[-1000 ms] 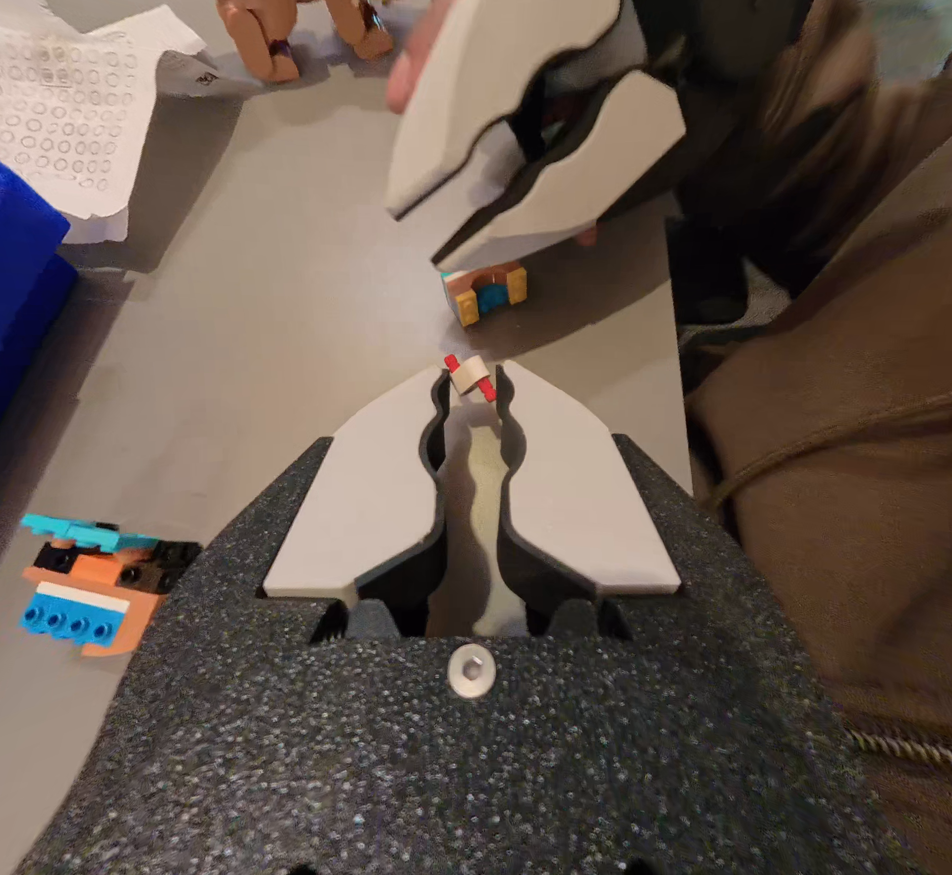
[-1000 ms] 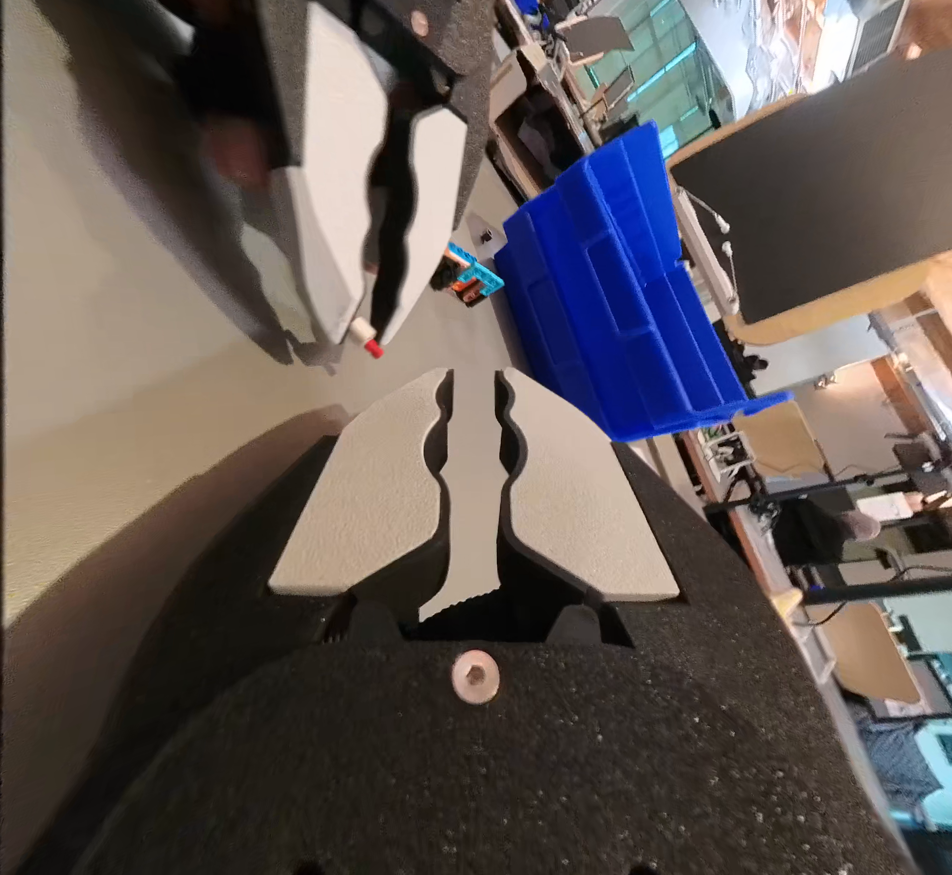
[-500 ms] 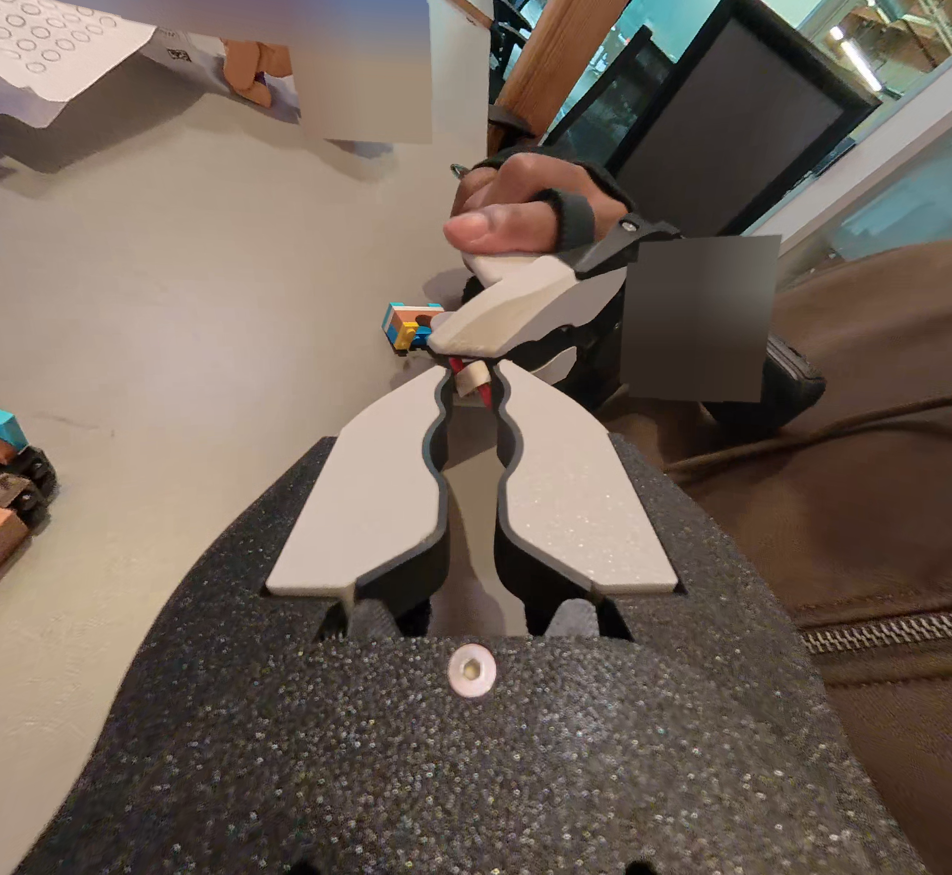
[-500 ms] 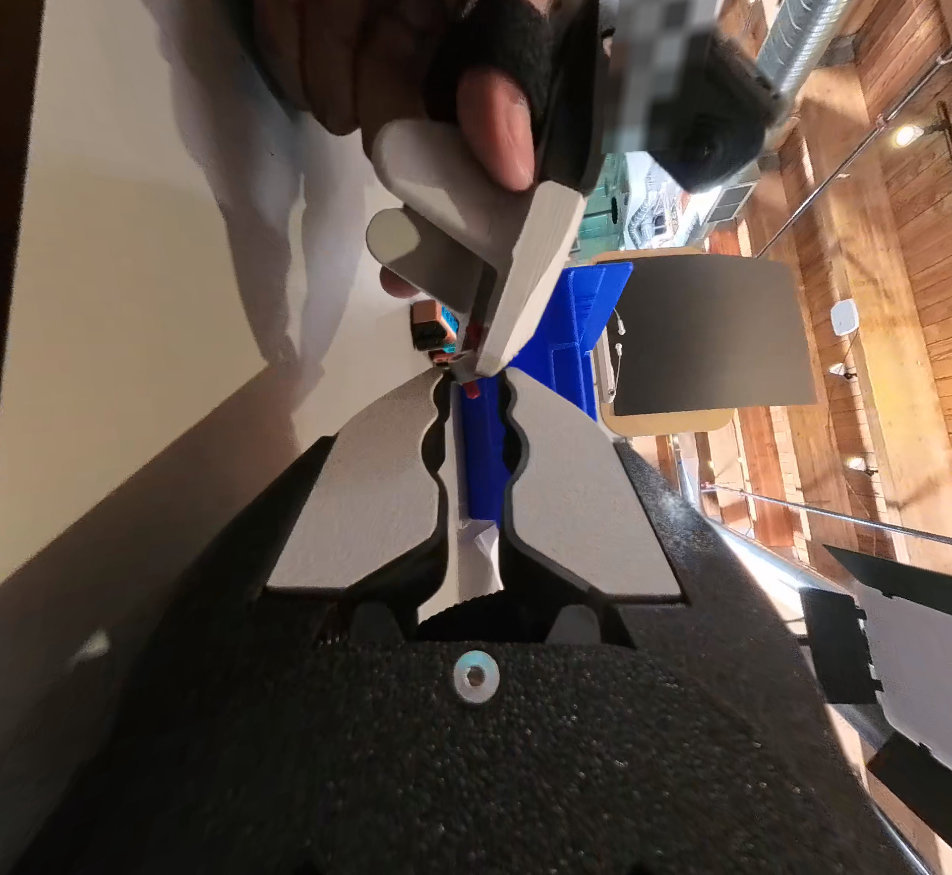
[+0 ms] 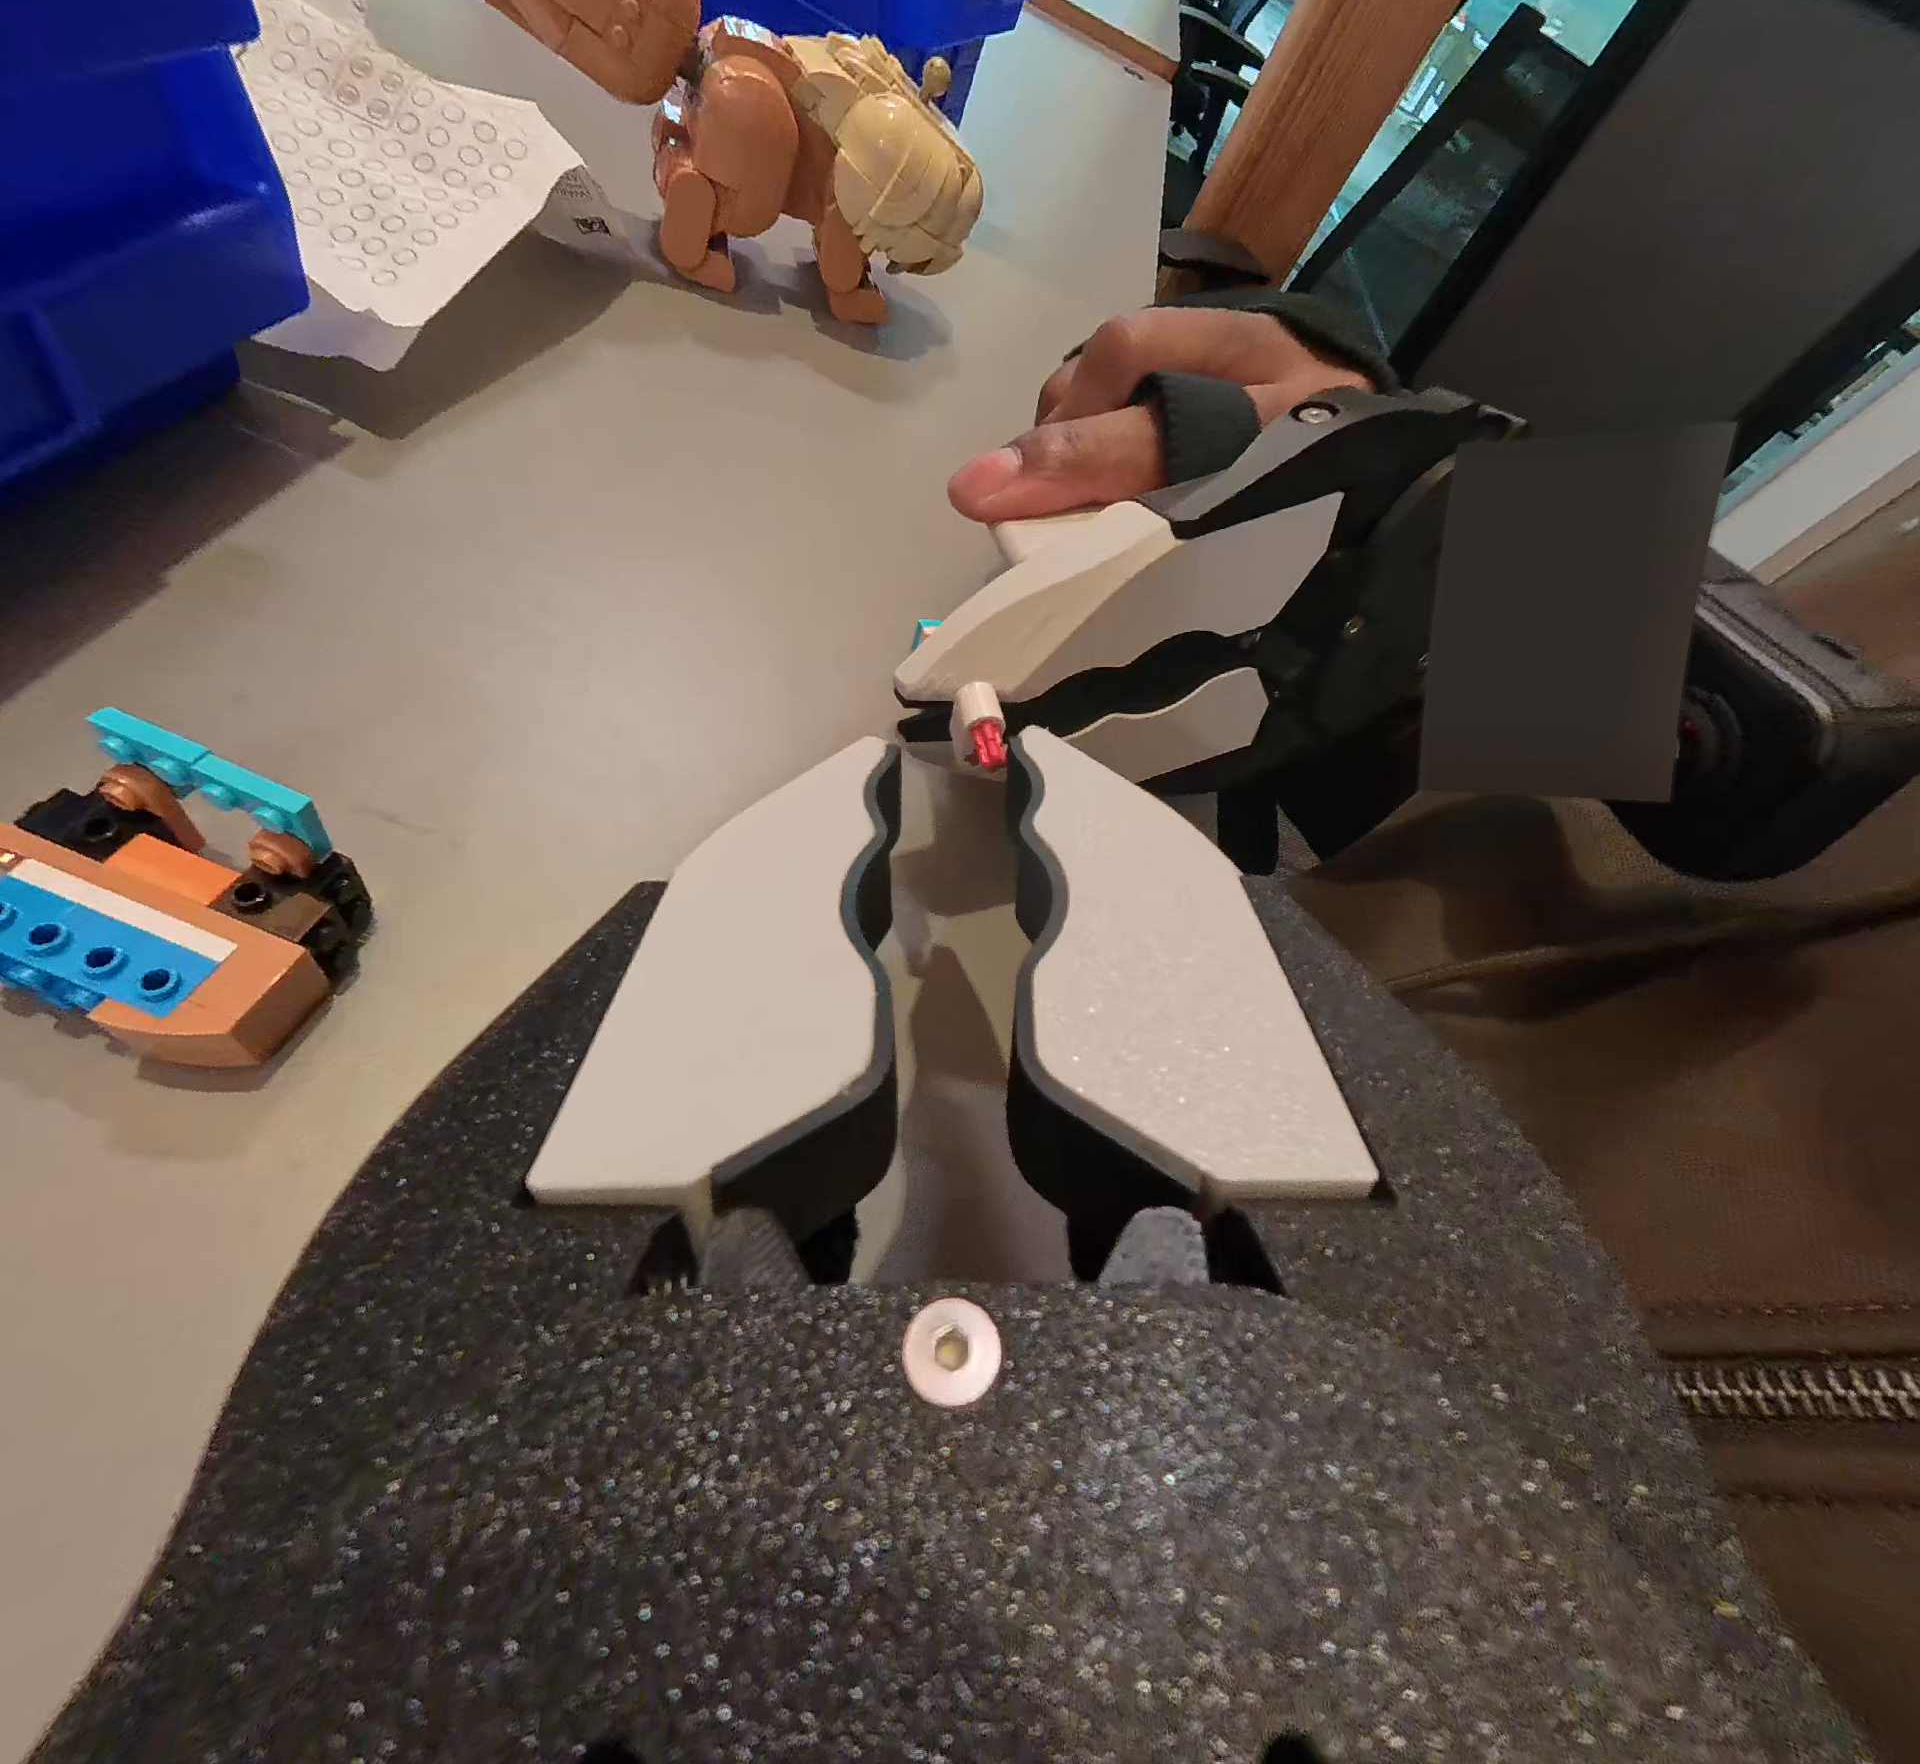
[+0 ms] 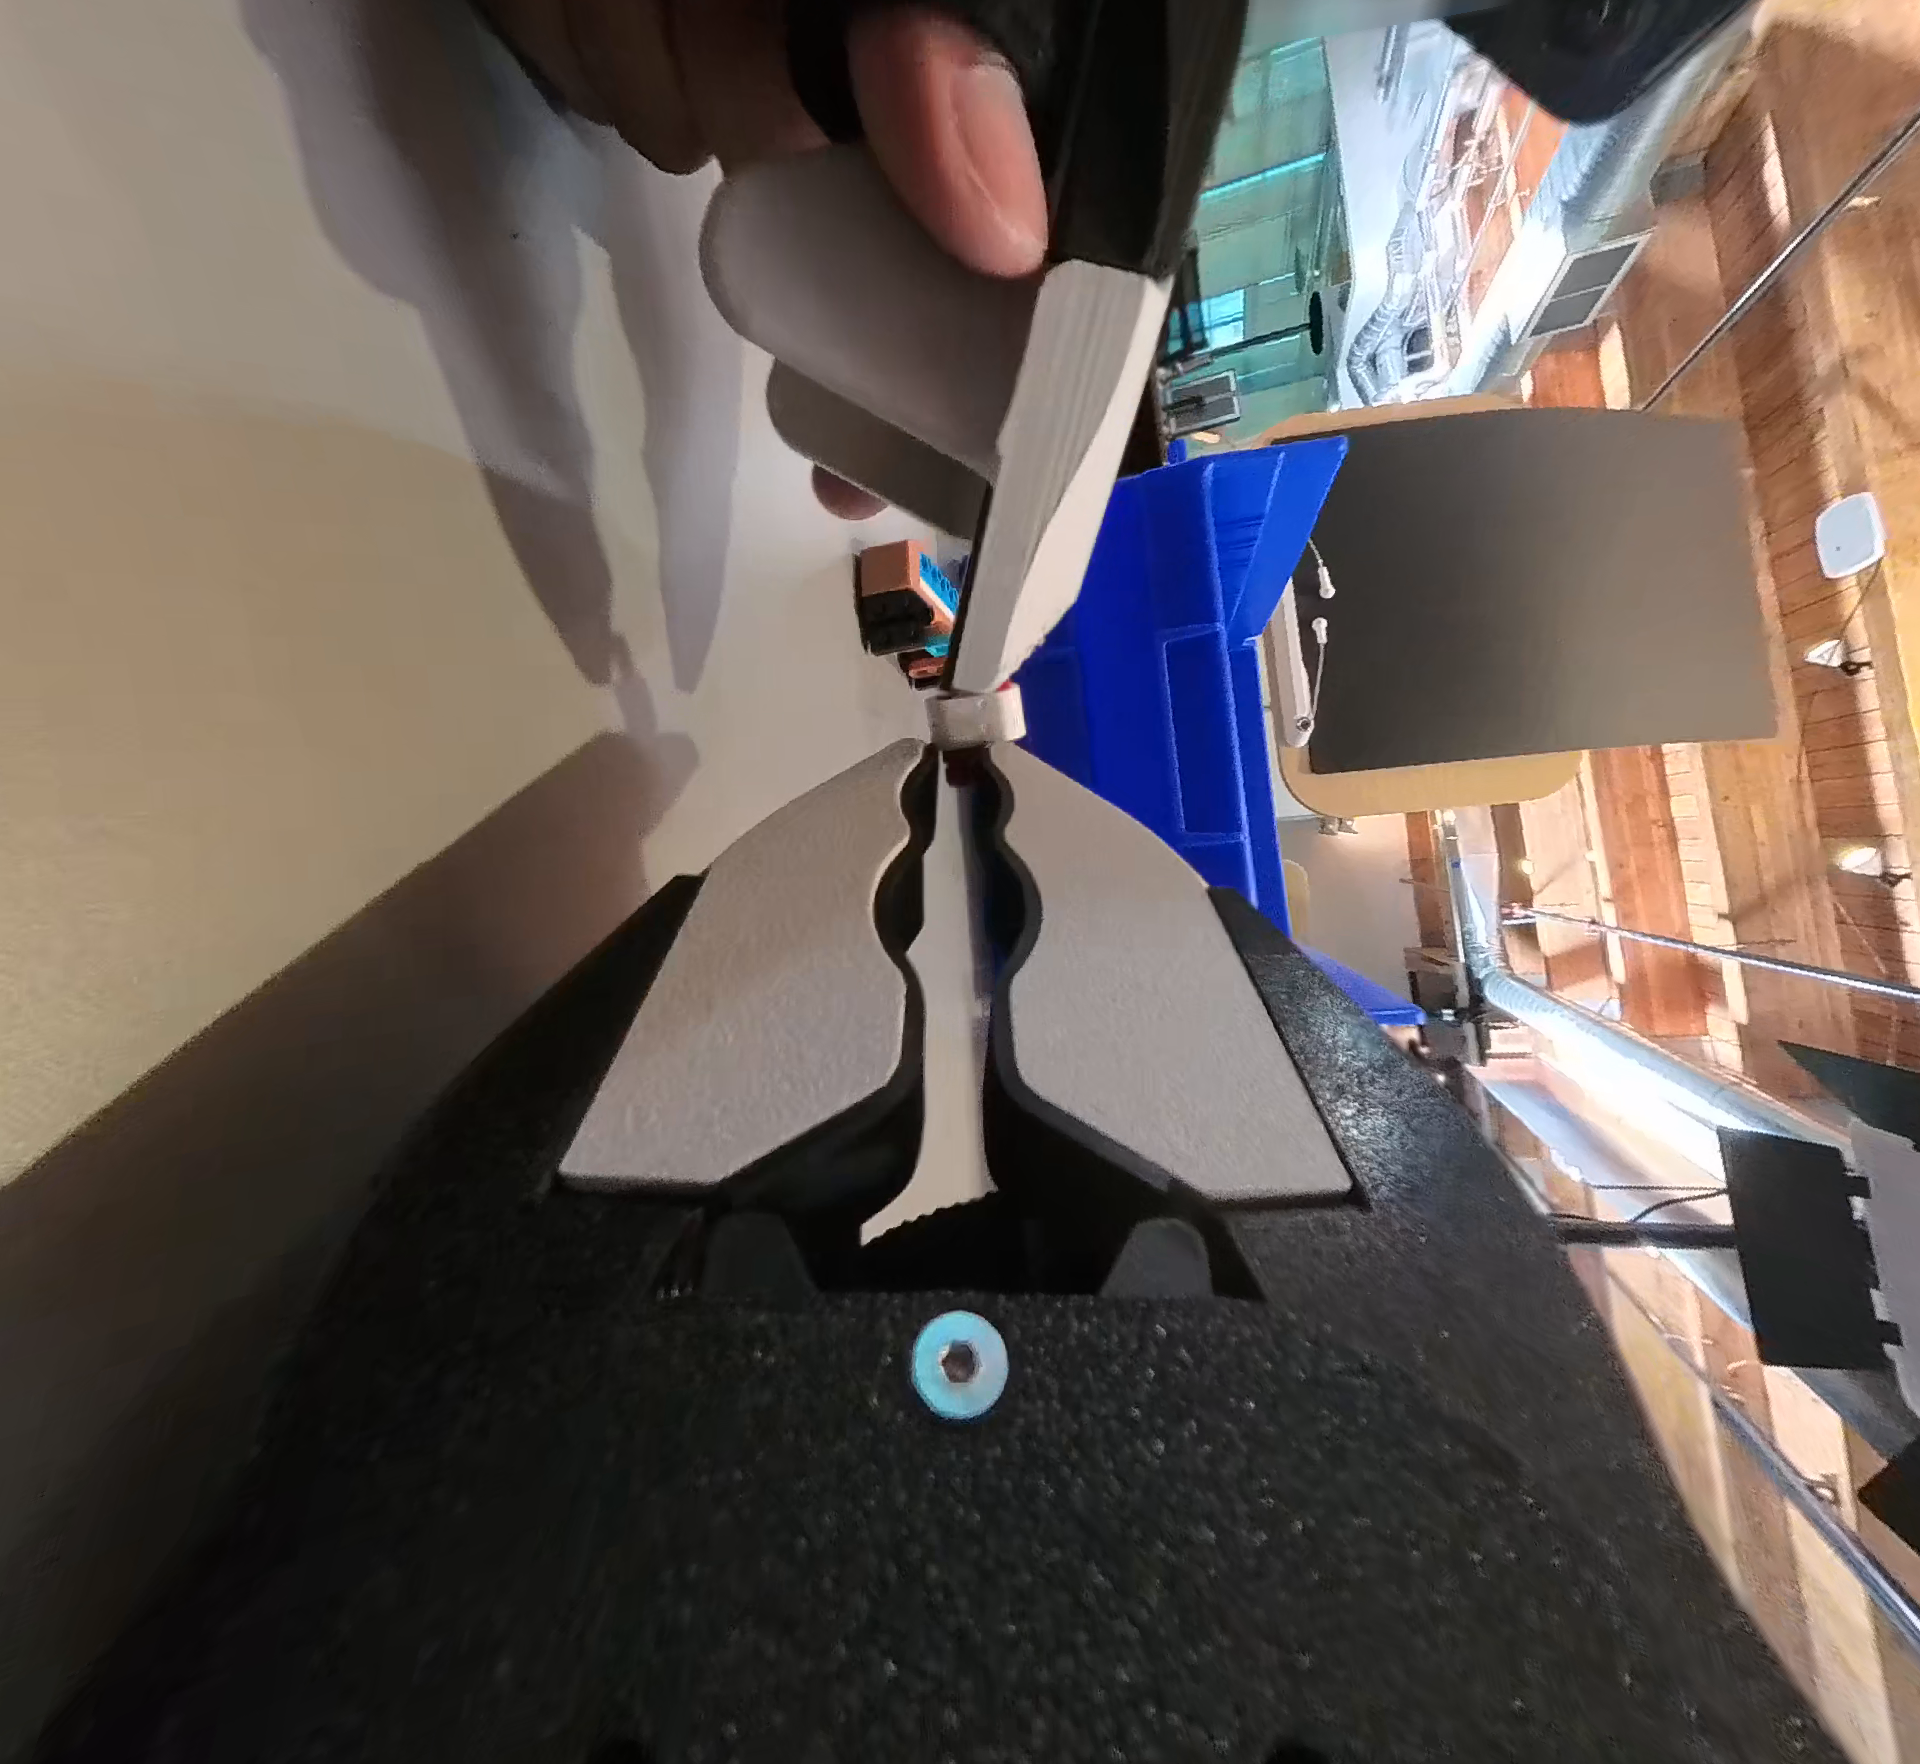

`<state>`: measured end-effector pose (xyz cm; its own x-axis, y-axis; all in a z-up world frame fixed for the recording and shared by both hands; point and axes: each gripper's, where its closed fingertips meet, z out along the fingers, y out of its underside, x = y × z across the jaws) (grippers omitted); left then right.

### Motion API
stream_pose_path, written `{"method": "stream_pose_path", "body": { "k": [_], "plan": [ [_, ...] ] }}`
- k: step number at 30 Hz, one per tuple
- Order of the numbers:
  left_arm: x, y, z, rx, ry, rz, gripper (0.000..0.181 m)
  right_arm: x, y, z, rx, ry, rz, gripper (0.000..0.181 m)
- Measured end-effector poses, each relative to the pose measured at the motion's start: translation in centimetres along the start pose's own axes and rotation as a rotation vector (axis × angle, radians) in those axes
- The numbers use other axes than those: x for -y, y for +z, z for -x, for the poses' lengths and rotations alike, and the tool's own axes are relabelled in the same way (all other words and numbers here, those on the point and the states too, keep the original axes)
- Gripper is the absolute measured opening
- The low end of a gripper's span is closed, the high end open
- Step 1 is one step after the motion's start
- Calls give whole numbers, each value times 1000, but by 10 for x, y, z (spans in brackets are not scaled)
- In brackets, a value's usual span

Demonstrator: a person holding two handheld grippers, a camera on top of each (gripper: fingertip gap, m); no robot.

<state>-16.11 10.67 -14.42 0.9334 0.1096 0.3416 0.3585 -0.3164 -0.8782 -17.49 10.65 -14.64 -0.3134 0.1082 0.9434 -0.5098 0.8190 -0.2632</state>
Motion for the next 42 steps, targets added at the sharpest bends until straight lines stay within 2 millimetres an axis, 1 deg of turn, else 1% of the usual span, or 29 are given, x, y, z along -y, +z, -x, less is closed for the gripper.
{"method": "stream_pose_path", "body": {
  "k": [5,7,9,12,17,21,24,29,34,42],
  "plan": [
    [-2,2,-2,12,63,15,17,0,-1,-1,27,70,-13,4],
    [-2,4,-1,34,97,20,14,2,0,0,30,78,-21,4],
    [-2,5,0,50,117,18,13,5,1,2,41,76,-23,4],
    [-1,4,-1,51,129,15,9,4,3,2,38,71,-8,4],
    [0,1,-1,63,192,6,8,6,3,1,49,118,2,4],
    [-6,-4,-7,-7,133,23,7,13,2,5,92,162,-24,4],
    [-15,-8,-15,-76,97,69,8,22,-3,12,137,157,-76,4],
    [-21,-13,-24,-157,59,103,8,31,-8,17,172,161,-138,4],
    [-22,-17,-31,-197,48,103,8,38,-13,17,187,165,-190,4],
    [-23,-20,-38,-210,47,103,8,44,-18,18,234,214,-252,4]
  ]
}}
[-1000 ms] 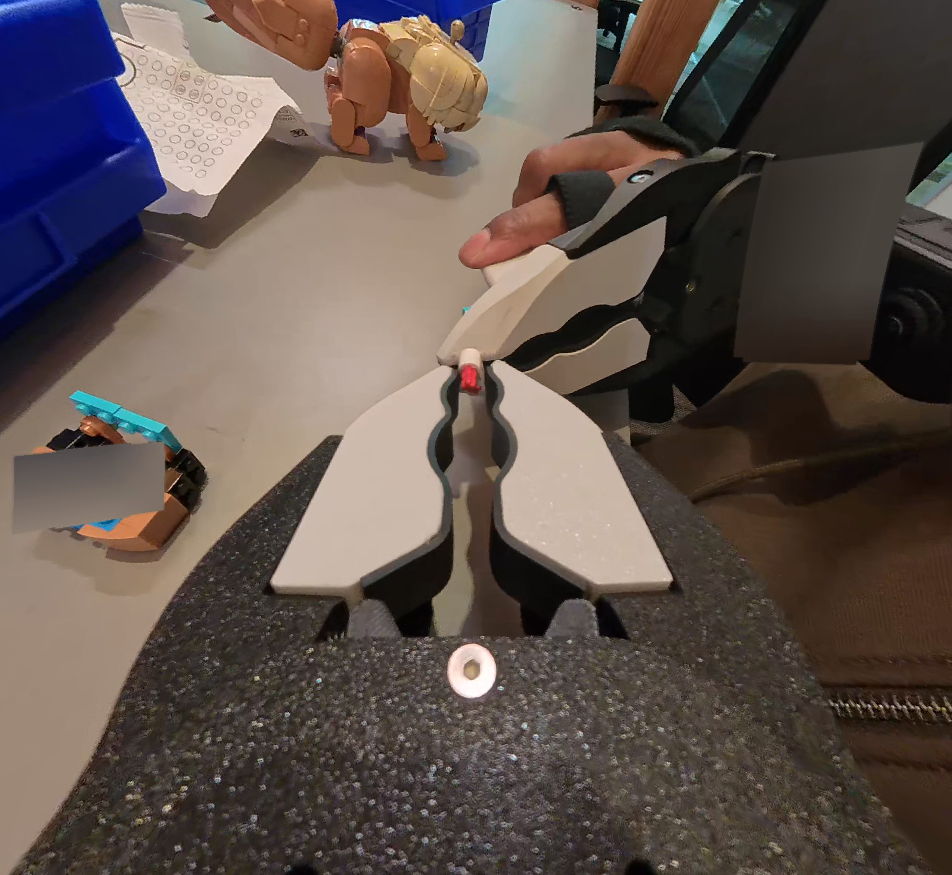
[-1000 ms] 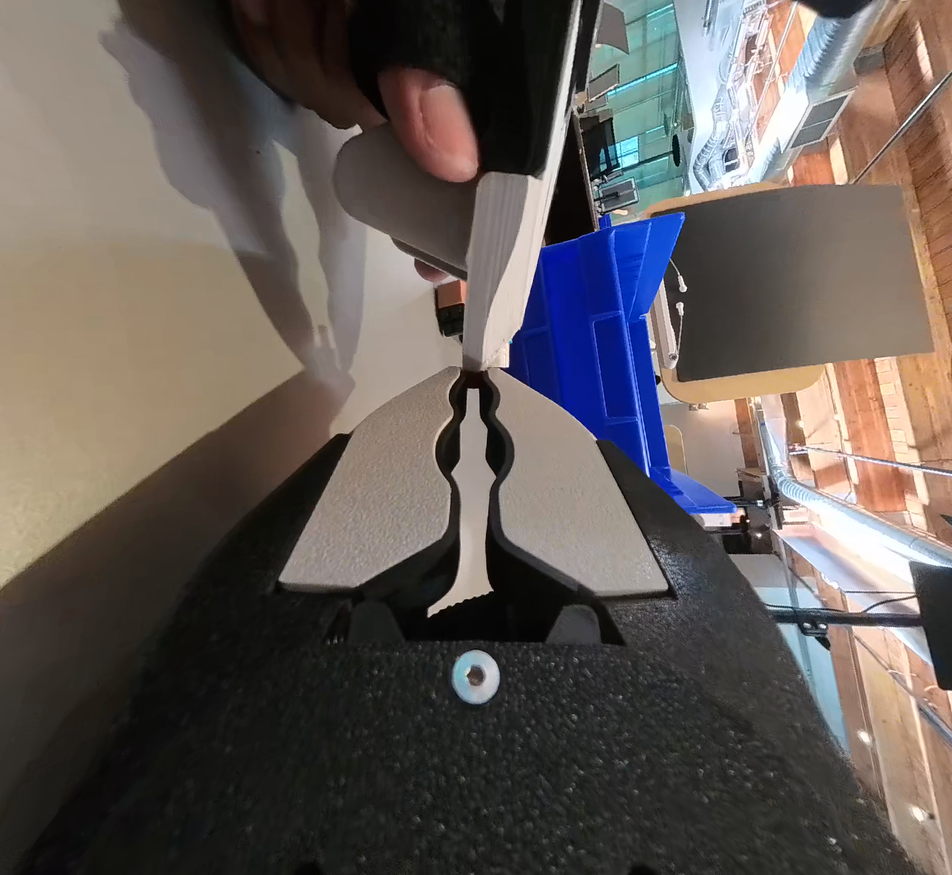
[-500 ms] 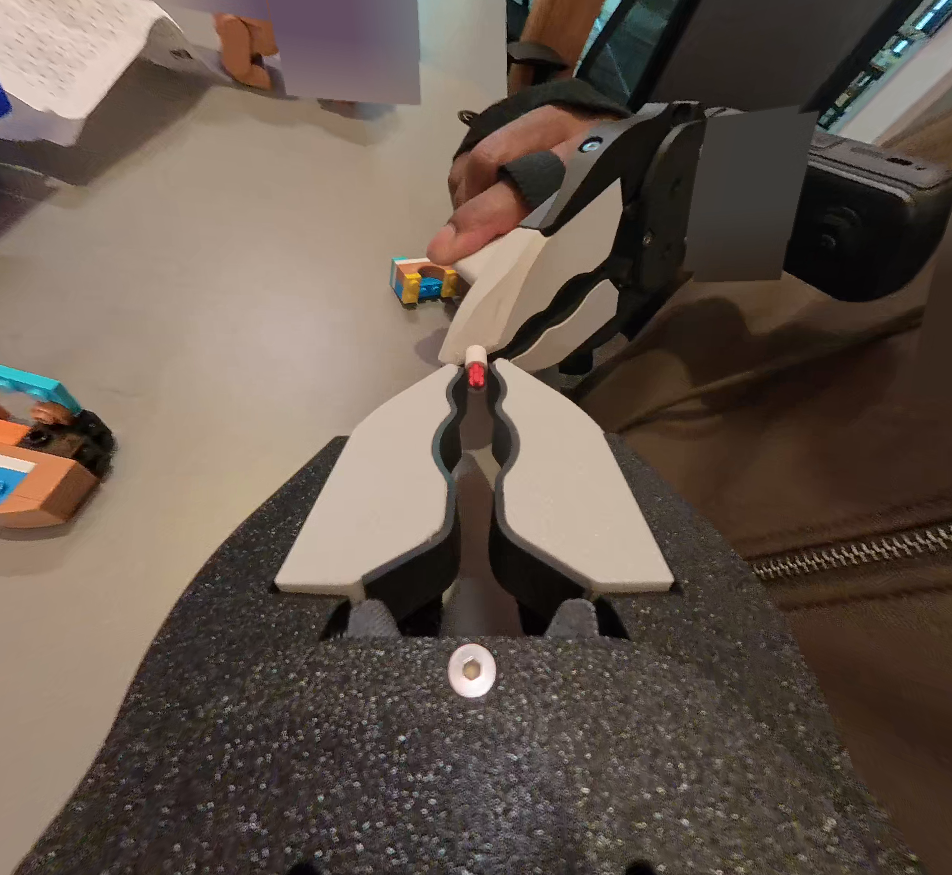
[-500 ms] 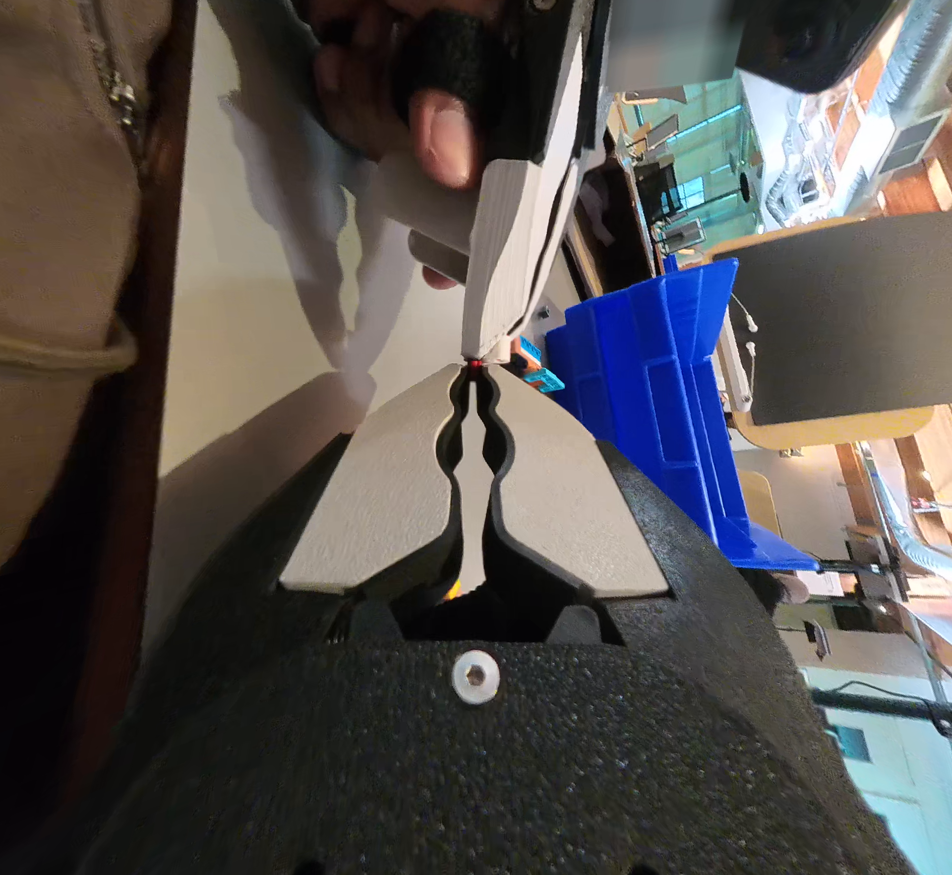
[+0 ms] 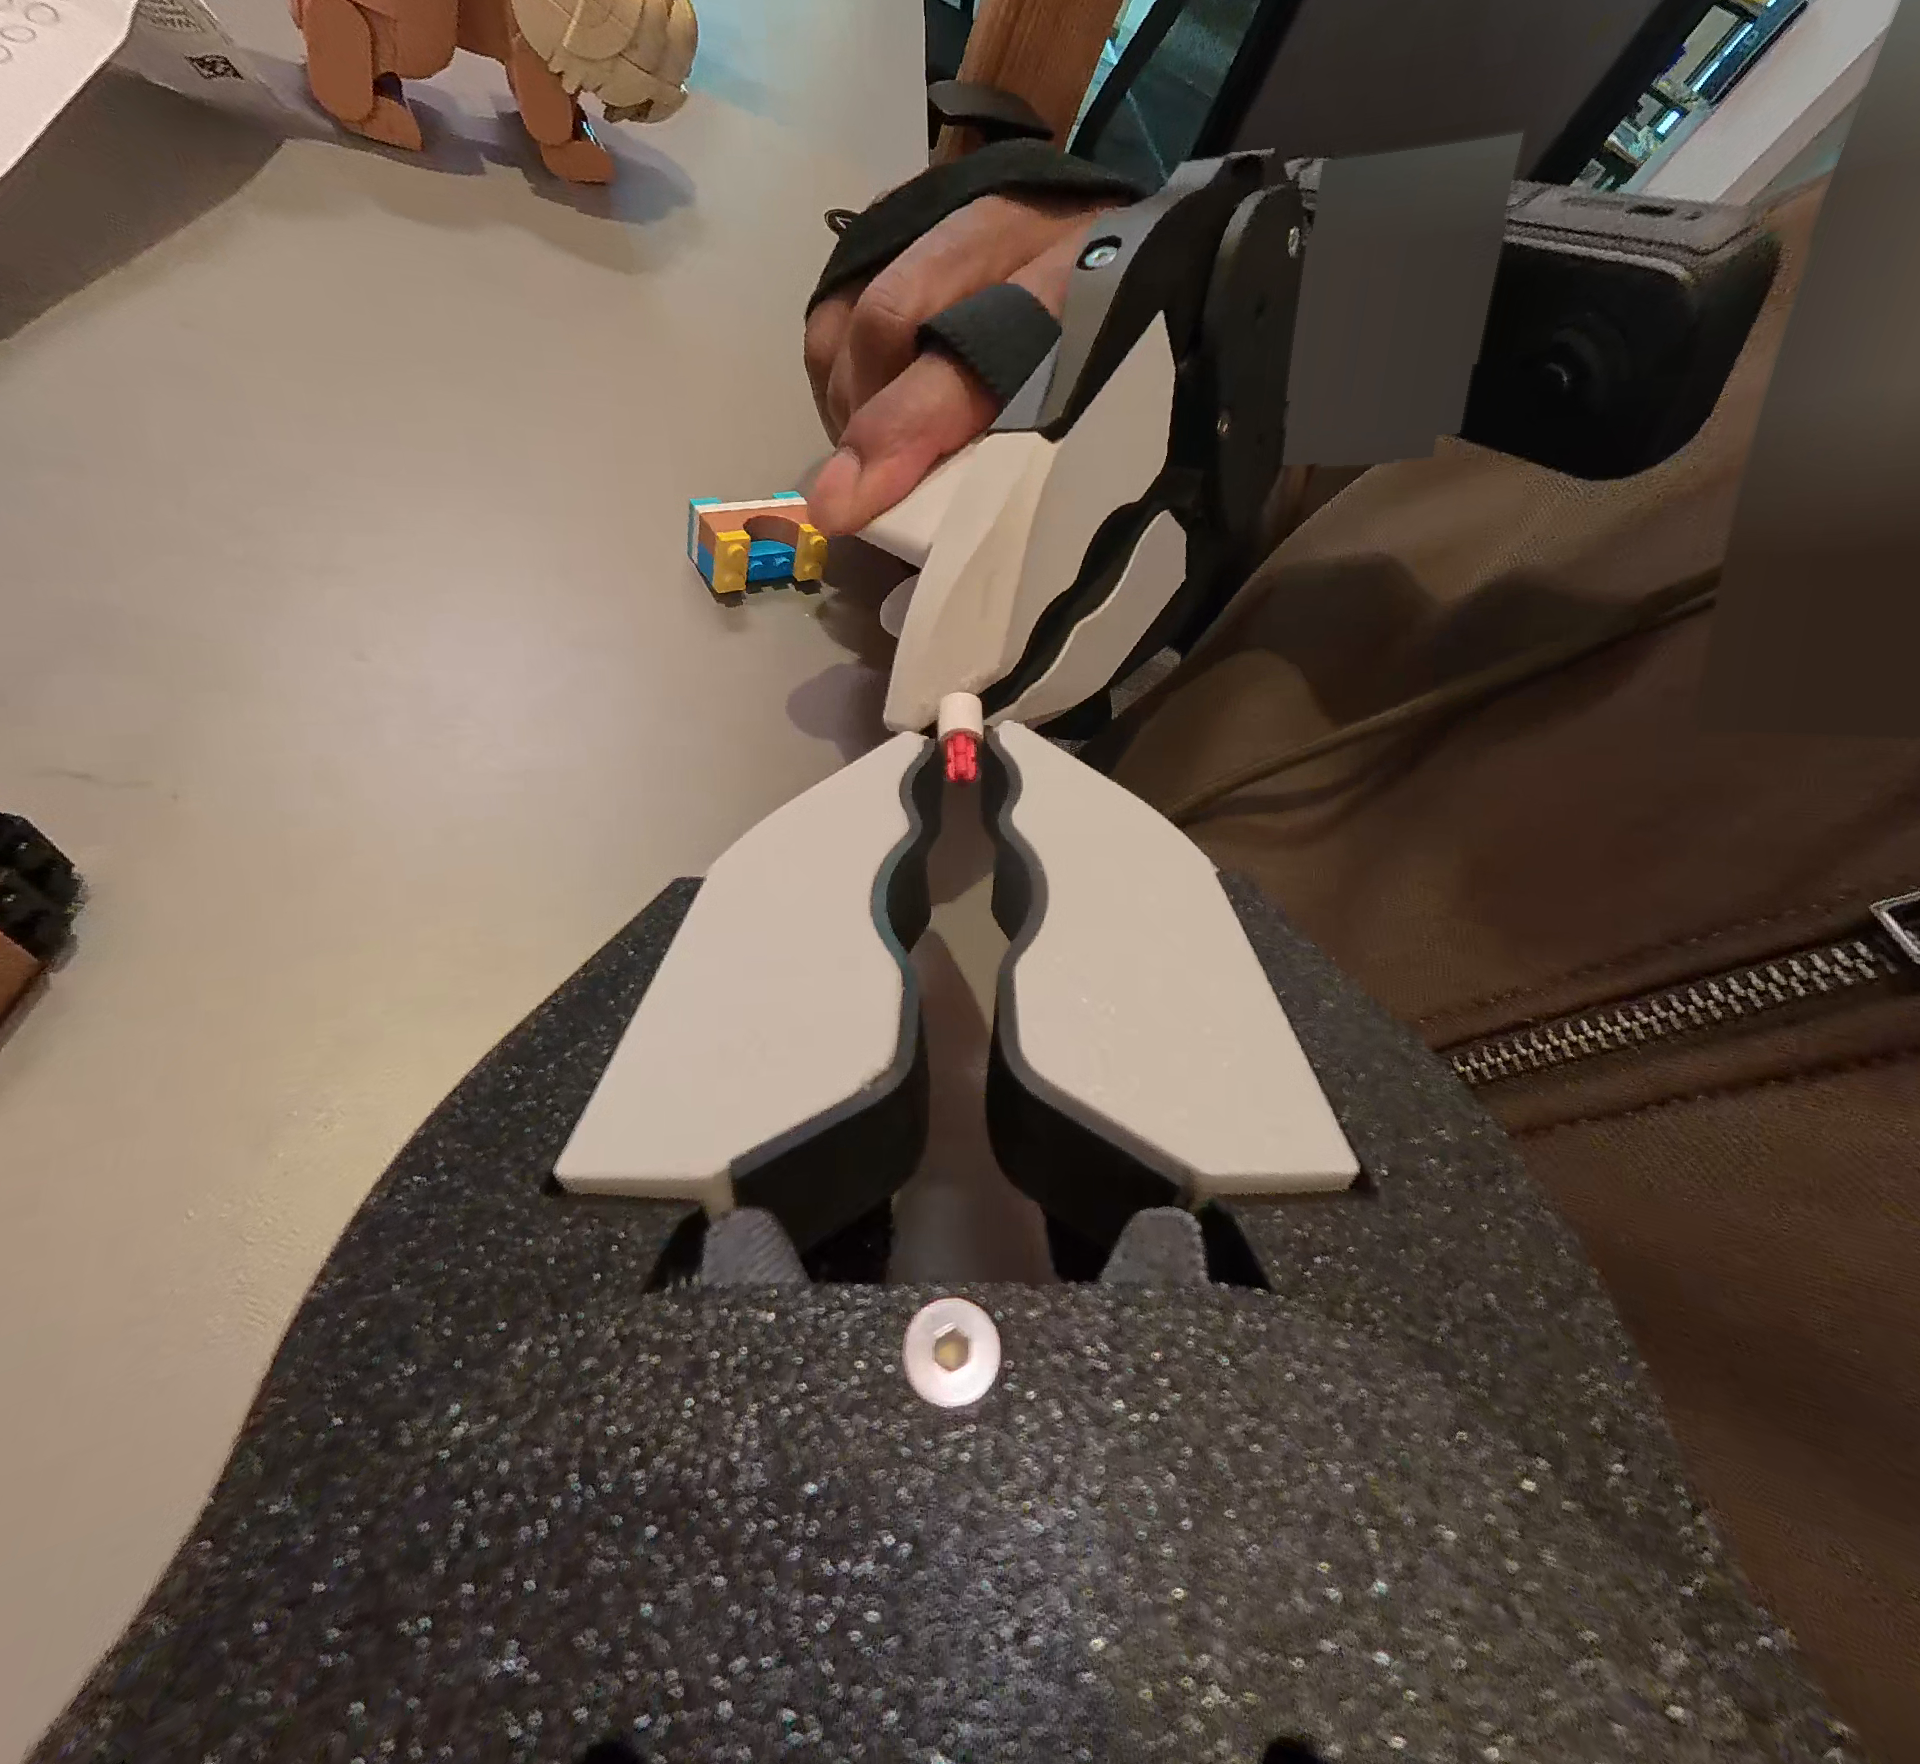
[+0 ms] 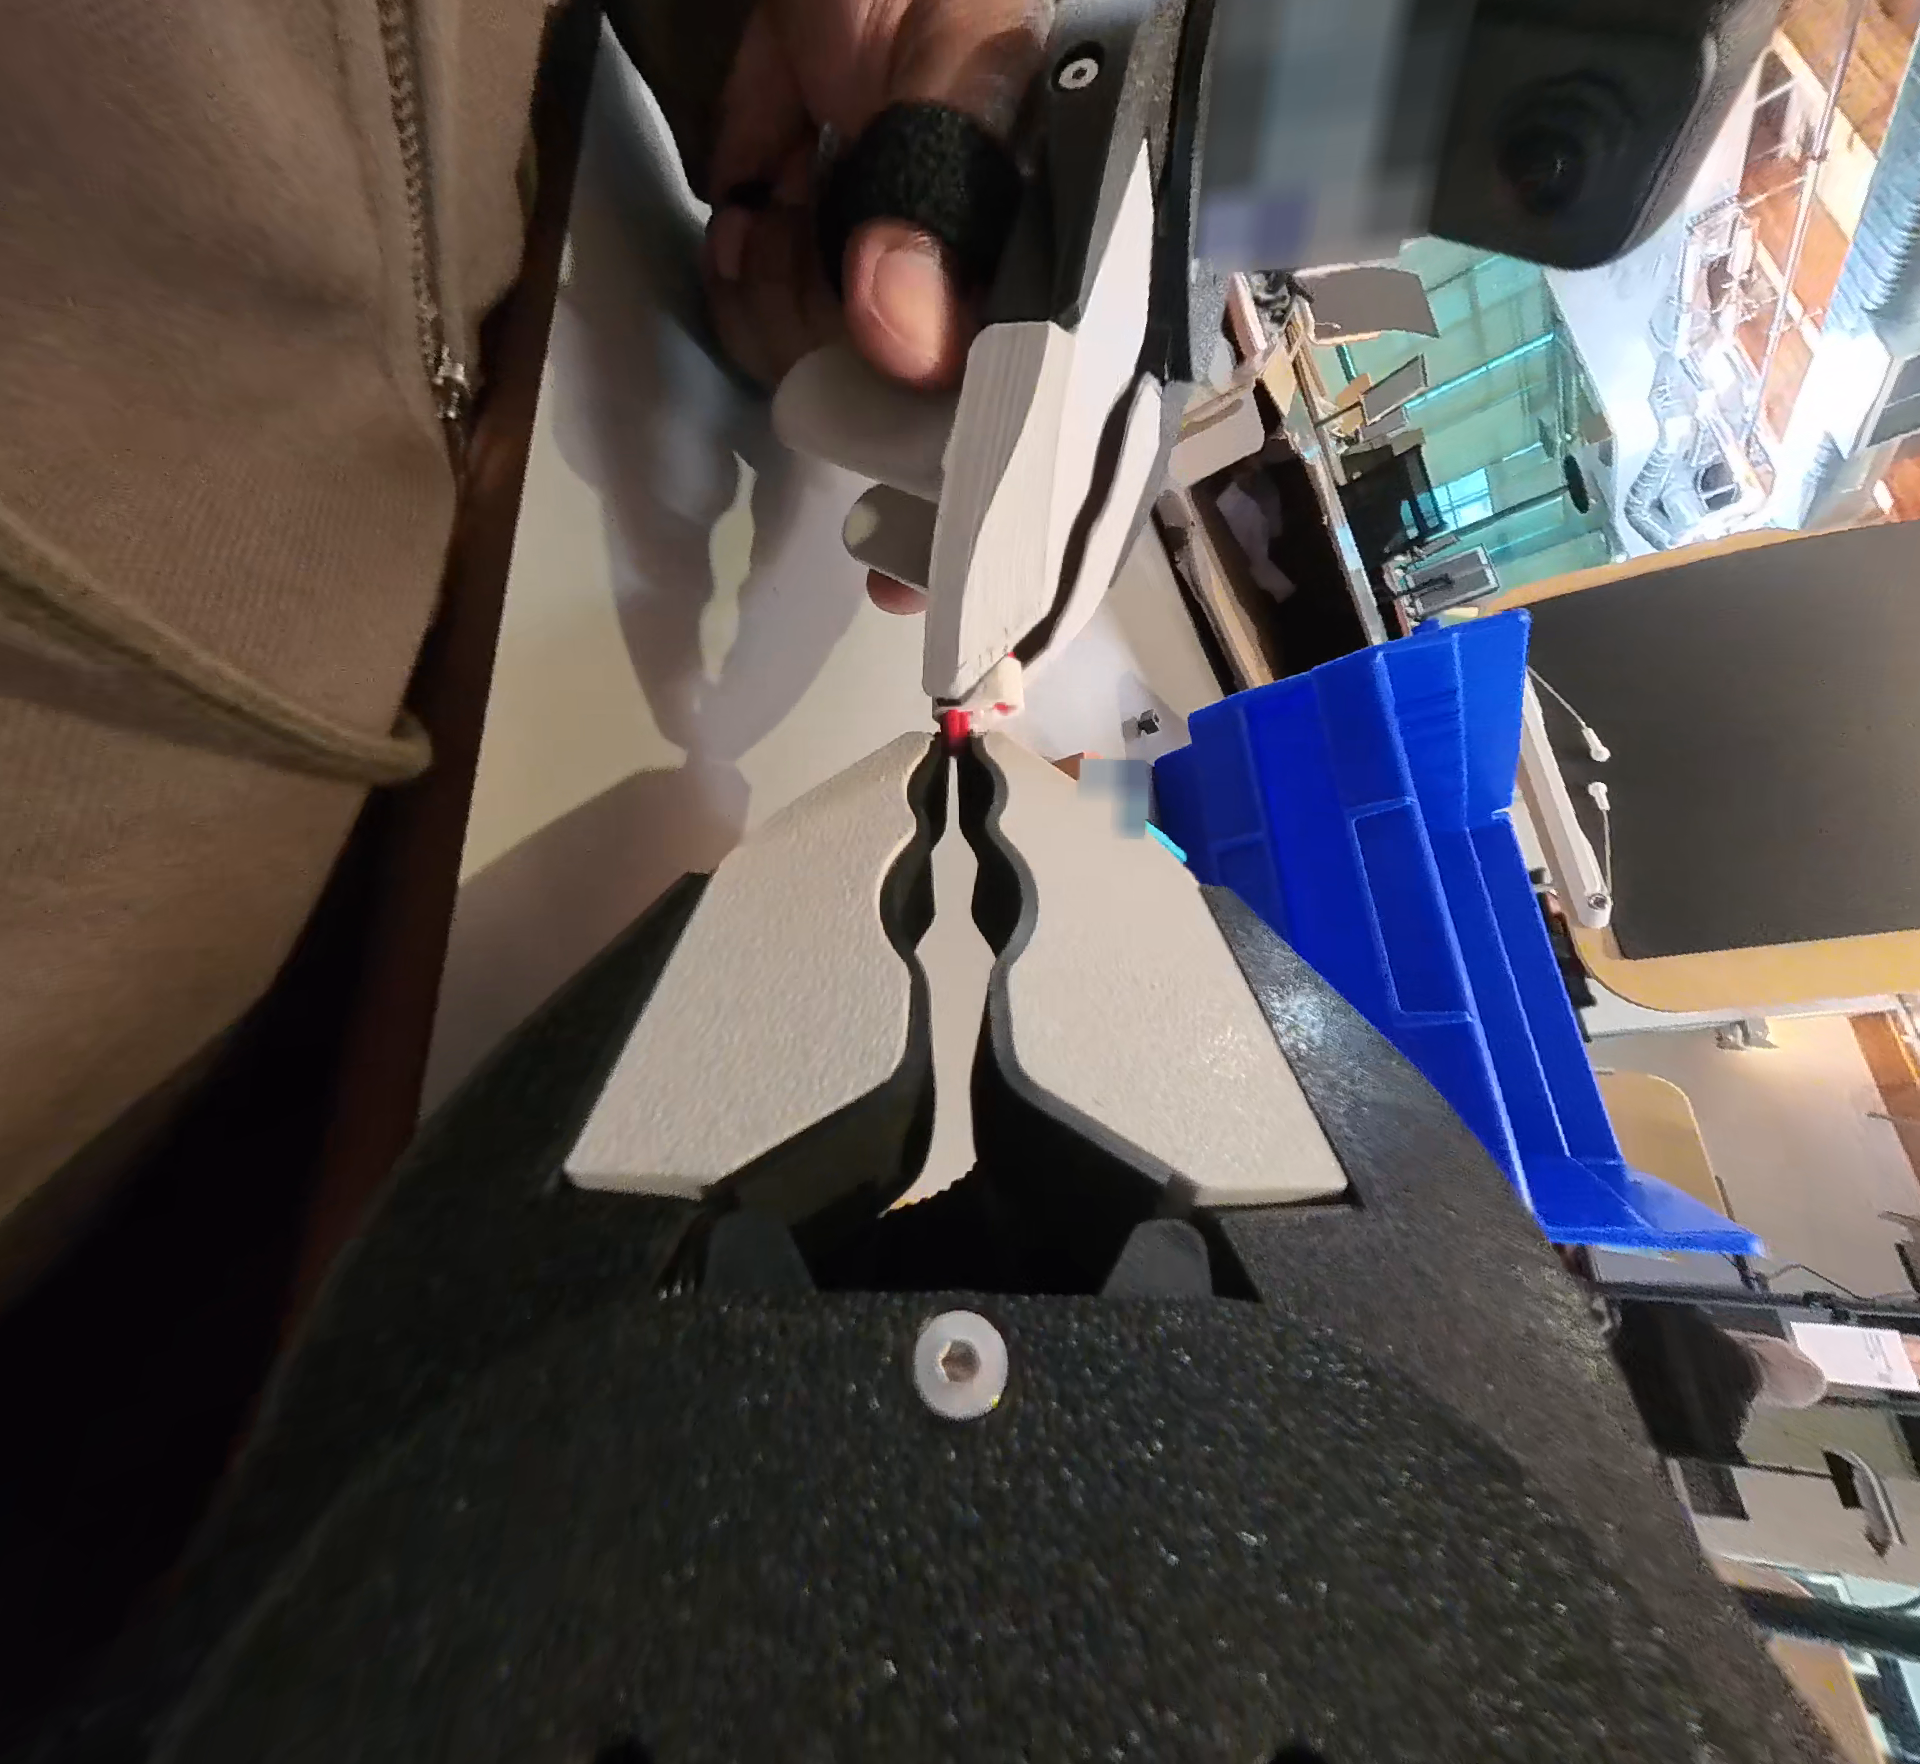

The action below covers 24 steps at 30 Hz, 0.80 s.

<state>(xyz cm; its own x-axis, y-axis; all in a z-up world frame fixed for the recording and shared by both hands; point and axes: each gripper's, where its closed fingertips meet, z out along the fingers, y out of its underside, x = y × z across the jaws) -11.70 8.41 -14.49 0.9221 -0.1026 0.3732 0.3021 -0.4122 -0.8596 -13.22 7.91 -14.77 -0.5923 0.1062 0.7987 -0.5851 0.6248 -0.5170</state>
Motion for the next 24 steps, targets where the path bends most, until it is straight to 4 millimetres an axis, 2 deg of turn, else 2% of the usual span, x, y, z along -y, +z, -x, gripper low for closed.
{"method": "stream_pose_path", "body": {
  "k": [1,3,4,5,6,8,12,14,18,24],
  "plan": [
    [-1,-6,5,28,0,8,7,-6,-1,-1,-1,-1,35,1],
    [9,-54,32,153,-48,-93,8,-45,-20,-16,-60,45,153,1],
    [12,-77,42,194,-78,-145,7,-52,-35,-27,-95,120,117,0],
    [13,-88,47,223,-82,-148,8,-55,-46,-36,-119,173,78,0],
    [13,-88,45,216,-70,-131,8,-57,-48,-42,-135,181,66,0],
    [19,-74,32,152,-40,-115,8,-53,-38,-41,-135,125,73,0],
    [13,-42,20,41,-81,-107,7,-15,-13,-30,-162,6,-1,0],
    [5,-31,17,10,-109,-90,7,-5,-2,-25,-158,-20,-8,2],
    [1,-23,17,55,-70,-55,7,-6,14,-15,-106,-40,40,15],
    [-1,-16,21,134,-33,-38,8,-7,23,-10,-92,-56,92,19]
  ]
}}
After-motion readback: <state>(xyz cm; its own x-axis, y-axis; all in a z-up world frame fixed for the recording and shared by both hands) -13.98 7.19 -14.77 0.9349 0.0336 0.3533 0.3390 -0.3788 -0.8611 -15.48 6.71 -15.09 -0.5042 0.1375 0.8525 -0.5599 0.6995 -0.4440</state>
